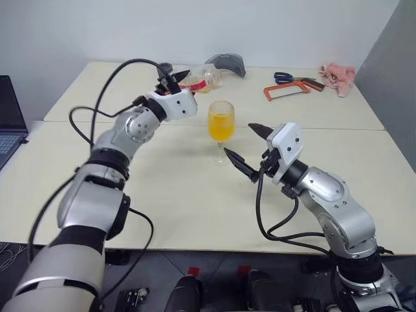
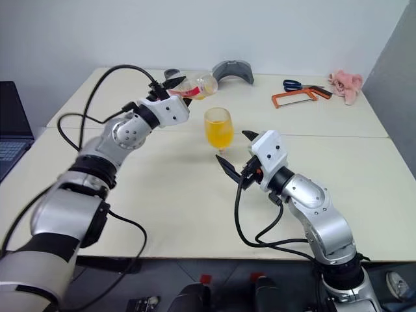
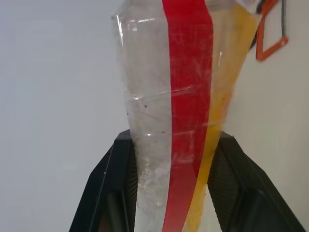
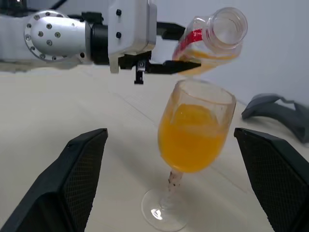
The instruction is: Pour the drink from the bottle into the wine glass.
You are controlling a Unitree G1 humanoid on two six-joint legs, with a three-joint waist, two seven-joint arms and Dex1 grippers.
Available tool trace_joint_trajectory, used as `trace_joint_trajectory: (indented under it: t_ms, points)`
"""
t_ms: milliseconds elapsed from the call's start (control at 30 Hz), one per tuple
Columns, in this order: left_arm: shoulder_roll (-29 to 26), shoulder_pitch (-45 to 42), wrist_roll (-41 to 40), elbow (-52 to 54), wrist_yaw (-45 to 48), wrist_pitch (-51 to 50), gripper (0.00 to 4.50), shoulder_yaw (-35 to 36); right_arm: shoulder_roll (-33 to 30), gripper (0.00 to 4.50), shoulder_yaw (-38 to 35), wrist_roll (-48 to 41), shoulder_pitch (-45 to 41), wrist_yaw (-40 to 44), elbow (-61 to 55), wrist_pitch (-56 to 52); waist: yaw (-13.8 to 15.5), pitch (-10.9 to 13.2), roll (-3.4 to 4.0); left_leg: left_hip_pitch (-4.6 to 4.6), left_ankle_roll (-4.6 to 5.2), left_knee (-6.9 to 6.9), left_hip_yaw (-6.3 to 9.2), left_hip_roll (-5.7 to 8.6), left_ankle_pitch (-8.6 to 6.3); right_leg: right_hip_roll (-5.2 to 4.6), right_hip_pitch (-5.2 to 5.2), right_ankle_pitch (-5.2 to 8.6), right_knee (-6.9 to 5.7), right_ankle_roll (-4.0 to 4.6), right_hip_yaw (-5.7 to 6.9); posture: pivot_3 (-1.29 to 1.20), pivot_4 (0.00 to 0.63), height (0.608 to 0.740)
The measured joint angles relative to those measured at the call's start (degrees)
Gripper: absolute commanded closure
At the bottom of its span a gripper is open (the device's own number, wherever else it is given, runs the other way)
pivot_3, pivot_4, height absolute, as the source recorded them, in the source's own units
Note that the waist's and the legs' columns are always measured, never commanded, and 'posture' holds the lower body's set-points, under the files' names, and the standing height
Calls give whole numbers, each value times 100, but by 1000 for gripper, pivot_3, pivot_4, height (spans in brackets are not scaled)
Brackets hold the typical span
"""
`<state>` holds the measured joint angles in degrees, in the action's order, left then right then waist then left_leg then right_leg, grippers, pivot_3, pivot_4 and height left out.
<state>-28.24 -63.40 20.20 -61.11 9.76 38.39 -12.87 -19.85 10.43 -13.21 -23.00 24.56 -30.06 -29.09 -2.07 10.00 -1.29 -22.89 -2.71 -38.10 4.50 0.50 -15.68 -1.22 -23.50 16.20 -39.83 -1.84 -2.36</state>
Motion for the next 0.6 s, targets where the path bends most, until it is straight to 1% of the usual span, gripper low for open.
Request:
trace_joint_trajectory:
  t_ms: [133, 200, 333, 433, 500, 600]
  points:
    - [116, 615, -993, 863, 495, -989, 2861, 697, 2, 0, 5, -4, 0, 132, 12, 58, -84, 0, 0, 1, 1, -1, 15, -5, 0, 2, -4, 0, -9, 0, 0, 0, 150, 740]
    - [122, 853, -1434, 1260, 678, -1547, 2861, 1026, 7, 0, 4, -156, -1, 215, -7, -48, -113, 0, 0, 3, 2, -1, 19, -6, -1, 3, -3, 0, -12, 0, 1, 0, 150, 740]
    - [149, 1414, -2392, 2064, 1025, -2796, 2861, 1739, 35, 0, 0, -638, -25, 315, -92, -804, -130, -1, 0, 5, 4, -2, 29, -12, -2, 2, -2, 0, -14, 1, -1, 0, 150, 740]
    - [136, 1810, -2868, 2330, 1160, -3583, 2861, 2124, 129, 0, 0, -779, -230, 243, -85, -1250, -132, -1, 0, 6, 4, -6, 29, -10, -2, 2, -2, 0, -15, 1, -2, 0, 150, 740]
    - [127, 2122, -3175, 2490, 1263, -4099, 2861, 2362, 301, 0, 0, -813, -555, 129, -2, -1465, -141, -2, 0, 7, 4, -6, 30, -11, -2, 3, -3, 0, -17, 1, -1, 0, 150, 740]
    - [94, 2444, -3377, 2655, 1377, -4514, 2861, 2483, 368, 0, 72, -822, -778, 103, 55, -1594, -118, -7, -9, 4, 0, -7, 38, -11, 0, 0, -2, 0, -15, 1, 3, 0, 150, 740]
